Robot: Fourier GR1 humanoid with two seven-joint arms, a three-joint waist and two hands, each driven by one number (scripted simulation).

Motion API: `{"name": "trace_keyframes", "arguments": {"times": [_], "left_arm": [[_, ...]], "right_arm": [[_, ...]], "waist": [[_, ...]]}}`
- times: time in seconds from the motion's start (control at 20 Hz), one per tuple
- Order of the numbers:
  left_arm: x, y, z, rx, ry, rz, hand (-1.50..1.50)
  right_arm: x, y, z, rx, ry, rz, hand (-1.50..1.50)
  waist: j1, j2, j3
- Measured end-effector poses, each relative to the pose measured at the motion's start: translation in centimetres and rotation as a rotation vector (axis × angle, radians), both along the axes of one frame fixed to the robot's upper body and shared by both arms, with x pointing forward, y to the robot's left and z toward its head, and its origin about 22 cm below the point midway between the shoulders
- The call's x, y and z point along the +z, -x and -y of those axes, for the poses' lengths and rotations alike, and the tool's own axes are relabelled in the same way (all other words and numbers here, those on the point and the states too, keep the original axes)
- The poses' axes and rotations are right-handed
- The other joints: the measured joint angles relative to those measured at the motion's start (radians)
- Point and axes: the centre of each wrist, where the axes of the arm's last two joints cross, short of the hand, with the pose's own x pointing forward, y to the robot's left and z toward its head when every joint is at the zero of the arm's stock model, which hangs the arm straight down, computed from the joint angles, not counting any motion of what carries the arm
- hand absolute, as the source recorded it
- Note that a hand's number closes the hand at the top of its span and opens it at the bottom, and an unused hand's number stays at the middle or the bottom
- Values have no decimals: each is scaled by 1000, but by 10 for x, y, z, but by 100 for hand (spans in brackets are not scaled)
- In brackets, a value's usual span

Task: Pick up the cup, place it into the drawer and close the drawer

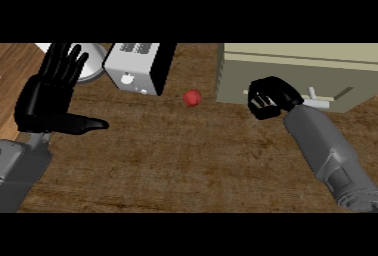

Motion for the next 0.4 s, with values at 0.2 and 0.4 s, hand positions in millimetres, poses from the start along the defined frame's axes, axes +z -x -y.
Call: {"name": "trace_keyframes", "arguments": {"times": [0.2,0.4], "left_arm": [[-5,0,5,-16,9,-5,-150],[-8,-1,7,-28,11,-7,-150]], "right_arm": [[-1,1,5,18,-42,0,150],[0,0,8,34,-70,-4,150]], "waist": [[3,5,0],[5,9,2]]}}
